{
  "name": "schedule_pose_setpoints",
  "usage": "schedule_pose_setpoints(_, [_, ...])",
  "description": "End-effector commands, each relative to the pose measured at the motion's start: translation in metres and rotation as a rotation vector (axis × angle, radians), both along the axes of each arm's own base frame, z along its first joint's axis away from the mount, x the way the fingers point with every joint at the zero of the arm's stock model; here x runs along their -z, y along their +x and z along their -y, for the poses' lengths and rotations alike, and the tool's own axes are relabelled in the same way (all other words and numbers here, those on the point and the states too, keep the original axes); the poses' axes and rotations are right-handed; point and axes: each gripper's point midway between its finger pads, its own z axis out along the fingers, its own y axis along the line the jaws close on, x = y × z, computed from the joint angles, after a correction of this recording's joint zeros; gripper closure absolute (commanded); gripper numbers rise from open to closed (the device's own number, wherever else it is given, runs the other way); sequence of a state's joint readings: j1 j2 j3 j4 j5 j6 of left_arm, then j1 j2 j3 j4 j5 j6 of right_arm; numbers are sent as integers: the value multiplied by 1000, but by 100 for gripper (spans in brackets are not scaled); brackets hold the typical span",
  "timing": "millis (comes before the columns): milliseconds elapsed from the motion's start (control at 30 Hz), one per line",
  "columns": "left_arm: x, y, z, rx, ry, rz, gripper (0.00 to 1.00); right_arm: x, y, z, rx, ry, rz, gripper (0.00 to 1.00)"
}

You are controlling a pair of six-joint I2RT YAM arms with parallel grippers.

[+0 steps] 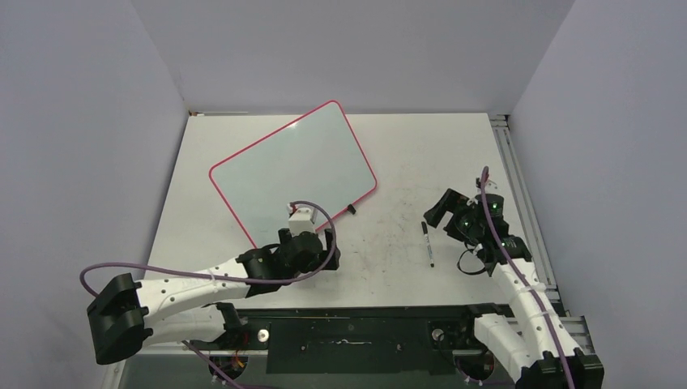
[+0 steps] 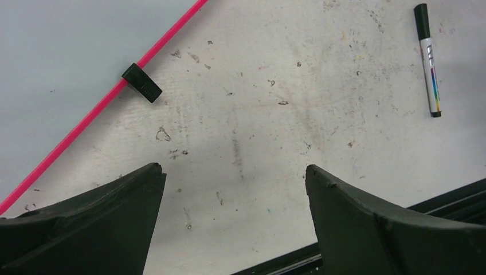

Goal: Write a sentence on the whiteboard
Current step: Move the whiteboard stand to the center of the board.

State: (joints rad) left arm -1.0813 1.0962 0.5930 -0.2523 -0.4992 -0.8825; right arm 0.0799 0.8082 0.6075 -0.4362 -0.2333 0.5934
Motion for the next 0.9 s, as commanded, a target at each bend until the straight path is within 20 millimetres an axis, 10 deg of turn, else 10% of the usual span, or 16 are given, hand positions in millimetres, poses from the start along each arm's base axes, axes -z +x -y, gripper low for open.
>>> schedule_pose_setpoints(0, [-43,-2,14,132,-3,47,6,34,-7,-12,-29,-17,-123,4])
schedule_pose_setpoints(333, [-139,57,-8,297,57,135,3,76,-15,-22,-23,-206,-239,13])
schedule_pose_setpoints(500, [-173,79,-27,282,64,246,3,99,-22,-25,-37,-260,-304,36])
schedule_pose_setpoints(867, [-171,82,-41,263,78,384,3,110,-20,-12,11,-366,-339,42])
